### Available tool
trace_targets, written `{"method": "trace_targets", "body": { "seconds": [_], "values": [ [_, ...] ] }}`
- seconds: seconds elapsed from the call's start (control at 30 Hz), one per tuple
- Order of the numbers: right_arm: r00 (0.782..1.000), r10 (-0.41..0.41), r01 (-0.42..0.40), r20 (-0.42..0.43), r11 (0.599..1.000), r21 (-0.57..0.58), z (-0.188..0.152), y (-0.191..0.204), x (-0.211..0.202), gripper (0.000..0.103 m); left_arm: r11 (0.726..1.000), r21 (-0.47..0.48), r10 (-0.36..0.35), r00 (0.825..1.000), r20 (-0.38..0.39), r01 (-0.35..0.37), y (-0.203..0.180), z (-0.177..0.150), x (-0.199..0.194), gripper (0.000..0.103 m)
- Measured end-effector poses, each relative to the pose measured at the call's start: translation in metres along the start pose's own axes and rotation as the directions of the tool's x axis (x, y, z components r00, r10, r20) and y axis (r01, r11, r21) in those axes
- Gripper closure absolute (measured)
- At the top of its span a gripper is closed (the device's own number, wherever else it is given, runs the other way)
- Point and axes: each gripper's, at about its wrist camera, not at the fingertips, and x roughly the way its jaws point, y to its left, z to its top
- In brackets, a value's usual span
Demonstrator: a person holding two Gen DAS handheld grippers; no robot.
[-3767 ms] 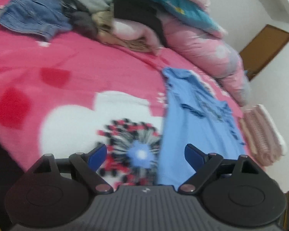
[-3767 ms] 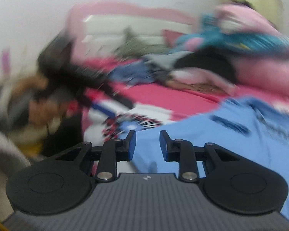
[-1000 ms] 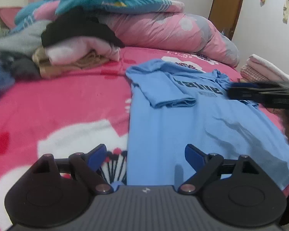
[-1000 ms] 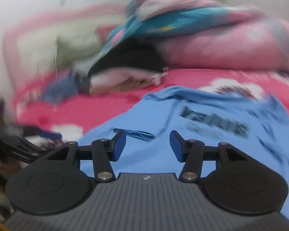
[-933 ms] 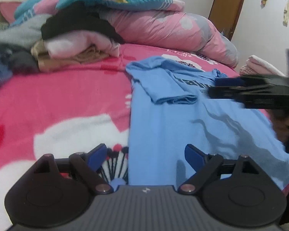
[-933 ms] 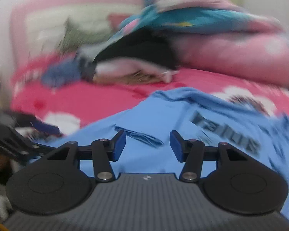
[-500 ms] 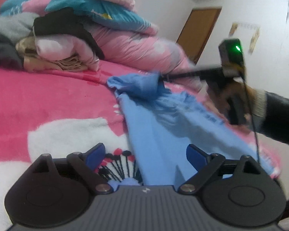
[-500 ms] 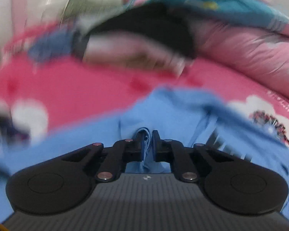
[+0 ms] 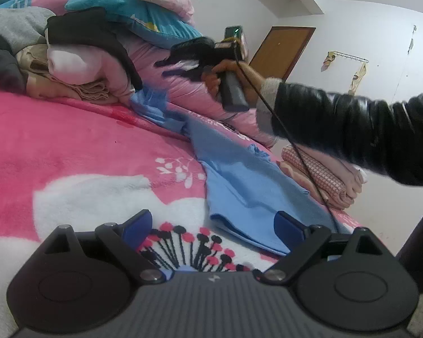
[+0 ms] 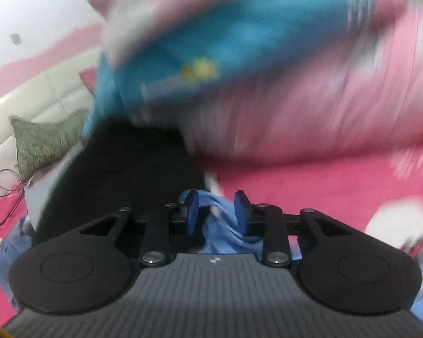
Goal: Fold clothes
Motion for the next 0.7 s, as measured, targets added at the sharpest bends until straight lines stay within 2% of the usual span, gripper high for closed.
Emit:
{"method": "trace_targets", "body": {
  "seconds": [0.07,0.13,0.23,0.27,0.33,0.4,0.5,0.63,0.7],
  "values": [
    [0.999,0.014,-0.014,-0.032,1.0,0.013,-0.013,0.002,-0.001,0.066,1.0,0.0,-0.001,1.0,0.001,0.001,0.001,0.0,0.0,0.009],
    [1.0,-0.012,0.012,-0.008,1.0,-0.009,-0.017,0.005,-0.018,0.059,1.0,-0.001,-0.002,1.0,0.002,0.002,0.001,0.0,0.0,0.009],
    [0.998,-0.044,0.047,0.053,0.998,-0.042,-0.019,0.007,-0.064,0.058,1.0,0.0,0.002,1.0,0.004,-0.002,0.0,0.001,0.001,0.01],
    [0.998,-0.033,0.037,0.058,0.997,-0.064,-0.023,0.01,-0.081,0.058,1.0,0.0,0.003,1.0,0.005,-0.003,0.0,0.001,0.0,0.01],
    [0.999,0.054,-0.053,0.002,0.985,-0.165,-0.05,0.027,-0.116,0.059,1.0,-0.003,0.005,1.0,0.007,-0.005,0.0,0.001,0.0,0.011],
    [0.986,0.133,-0.156,-0.099,0.948,-0.278,-0.089,0.051,-0.146,0.059,1.0,-0.029,0.005,1.0,0.01,-0.005,0.002,0.003,-0.002,0.016],
    [0.951,0.185,-0.277,-0.247,0.863,-0.423,-0.162,0.083,-0.18,0.059,0.989,-0.144,-0.019,0.999,0.031,0.023,0.013,0.009,-0.014,0.026],
    [0.938,0.195,-0.322,-0.287,0.794,-0.515,-0.225,0.114,-0.2,0.059,0.969,-0.248,0.001,0.998,0.061,0.014,0.021,0.015,-0.035,0.03],
    [0.933,0.198,-0.339,-0.299,0.76,-0.555,-0.254,0.129,-0.209,0.059,0.967,-0.256,0.032,0.998,0.058,-0.016,0.018,0.018,-0.043,0.03]
  ]
}}
